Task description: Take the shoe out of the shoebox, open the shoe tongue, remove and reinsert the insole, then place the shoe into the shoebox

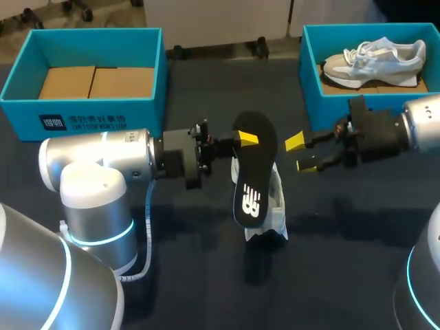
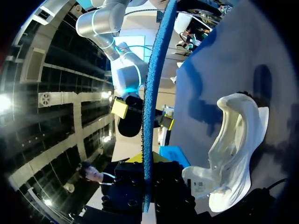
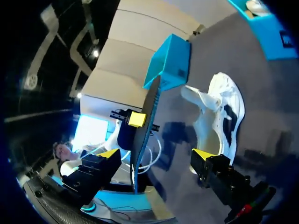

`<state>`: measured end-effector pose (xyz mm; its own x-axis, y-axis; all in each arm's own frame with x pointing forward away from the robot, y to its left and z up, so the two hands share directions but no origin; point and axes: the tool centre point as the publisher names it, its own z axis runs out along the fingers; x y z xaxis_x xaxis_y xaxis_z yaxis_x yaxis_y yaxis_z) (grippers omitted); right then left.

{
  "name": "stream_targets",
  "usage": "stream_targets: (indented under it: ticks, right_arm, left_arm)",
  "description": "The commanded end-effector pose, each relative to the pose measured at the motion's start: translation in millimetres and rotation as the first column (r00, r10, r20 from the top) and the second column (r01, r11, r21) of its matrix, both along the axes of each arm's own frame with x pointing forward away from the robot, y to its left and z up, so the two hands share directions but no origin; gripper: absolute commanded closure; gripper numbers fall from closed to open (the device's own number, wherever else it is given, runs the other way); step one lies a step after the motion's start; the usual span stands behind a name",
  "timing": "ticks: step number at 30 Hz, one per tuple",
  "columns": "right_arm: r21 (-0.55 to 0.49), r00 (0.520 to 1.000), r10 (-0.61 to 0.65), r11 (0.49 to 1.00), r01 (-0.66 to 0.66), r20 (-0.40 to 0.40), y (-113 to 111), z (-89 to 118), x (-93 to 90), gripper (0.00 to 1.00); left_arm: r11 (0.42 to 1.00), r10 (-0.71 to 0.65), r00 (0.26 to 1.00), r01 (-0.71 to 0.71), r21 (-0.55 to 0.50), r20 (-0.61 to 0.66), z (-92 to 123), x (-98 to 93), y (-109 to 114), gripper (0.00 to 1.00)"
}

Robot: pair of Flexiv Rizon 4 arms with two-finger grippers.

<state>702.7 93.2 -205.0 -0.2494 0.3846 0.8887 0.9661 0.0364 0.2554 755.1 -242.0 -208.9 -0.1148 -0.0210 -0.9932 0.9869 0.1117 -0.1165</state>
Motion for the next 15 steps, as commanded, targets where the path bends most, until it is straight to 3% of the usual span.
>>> stream_targets:
  ticks: [1, 6, 15]
  right_arm:
    - [-0.017, 0.991, 0.034, 0.999, -0.033, 0.129, -8.4, 12.5, -5.3, 0.0]
    - [-0.065, 0.947, 0.146, 0.989, -0.132, 0.285, -6.7, 19.5, -5.1, 0.0]
    - [-0.061, 0.953, 0.116, 0.993, -0.103, 0.278, -8.5, 19.2, -2.6, 0.0]
  left_arm:
    - [1.0, 0.002, 1.0, -0.002, -0.008, -0.012, 2.5, -4.9, 0.4, 1.0]
    - [1.0, 0.006, 1.0, -0.006, -0.024, -0.012, 5.6, -5.4, 0.1, 1.0]
    - [0.997, 0.051, 0.997, -0.054, -0.053, -0.05, 10.3, 0.2, 1.1, 1.0]
